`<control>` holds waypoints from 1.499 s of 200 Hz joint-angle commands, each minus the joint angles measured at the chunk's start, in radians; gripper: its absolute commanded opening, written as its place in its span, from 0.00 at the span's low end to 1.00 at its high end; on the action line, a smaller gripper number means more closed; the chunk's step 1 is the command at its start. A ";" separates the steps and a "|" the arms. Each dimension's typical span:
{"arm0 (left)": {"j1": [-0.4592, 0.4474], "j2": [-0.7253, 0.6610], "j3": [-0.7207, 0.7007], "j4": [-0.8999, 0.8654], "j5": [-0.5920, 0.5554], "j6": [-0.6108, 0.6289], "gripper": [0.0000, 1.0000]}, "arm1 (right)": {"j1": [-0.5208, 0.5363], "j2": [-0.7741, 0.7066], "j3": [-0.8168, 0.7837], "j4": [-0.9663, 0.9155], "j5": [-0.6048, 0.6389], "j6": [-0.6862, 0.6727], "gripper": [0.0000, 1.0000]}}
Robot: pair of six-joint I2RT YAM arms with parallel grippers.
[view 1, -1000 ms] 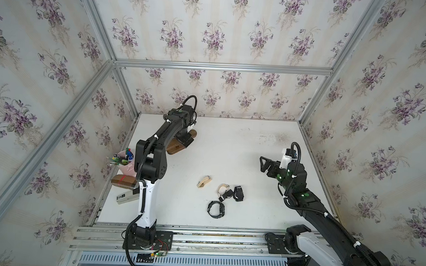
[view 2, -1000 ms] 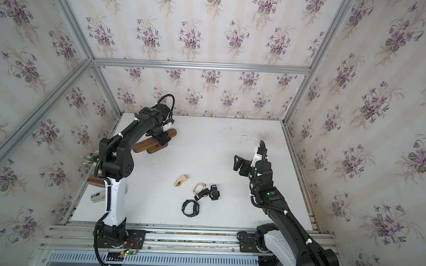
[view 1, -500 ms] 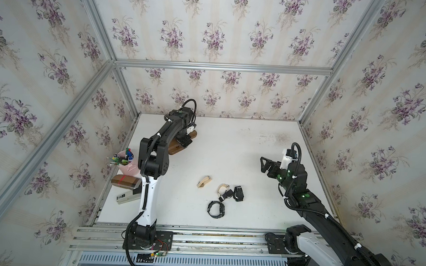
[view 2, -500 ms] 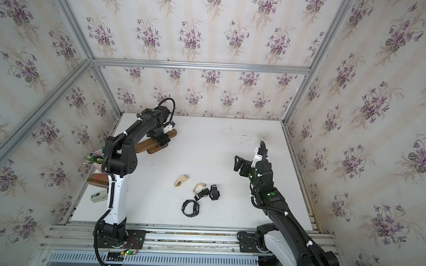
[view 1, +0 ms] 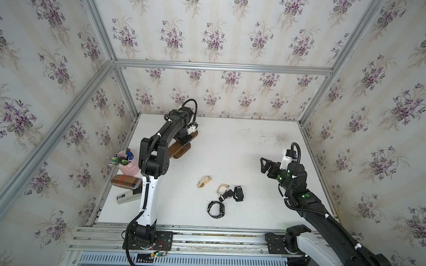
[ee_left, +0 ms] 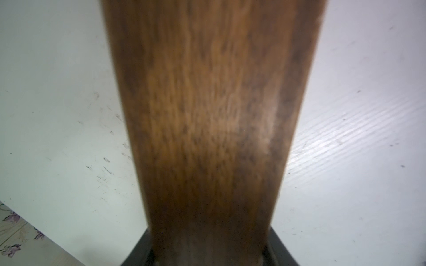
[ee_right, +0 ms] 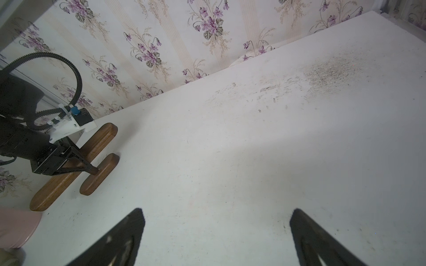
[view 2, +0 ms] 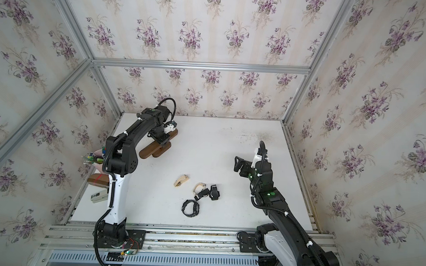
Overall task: Place watch on stand
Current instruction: Place the stand at the center of the board.
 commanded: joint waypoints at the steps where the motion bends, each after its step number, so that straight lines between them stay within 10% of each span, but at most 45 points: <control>1: -0.022 -0.028 -0.025 0.012 0.030 0.020 0.39 | 0.001 -0.005 0.005 0.009 0.012 -0.006 0.99; 176: -0.520 -0.164 -0.184 0.076 -0.026 0.300 0.36 | 0.003 -0.029 -0.038 0.007 0.003 0.022 0.99; 300: -0.553 -0.010 -0.026 0.077 -0.039 0.369 0.42 | 0.004 -0.048 -0.030 -0.012 0.008 0.019 0.99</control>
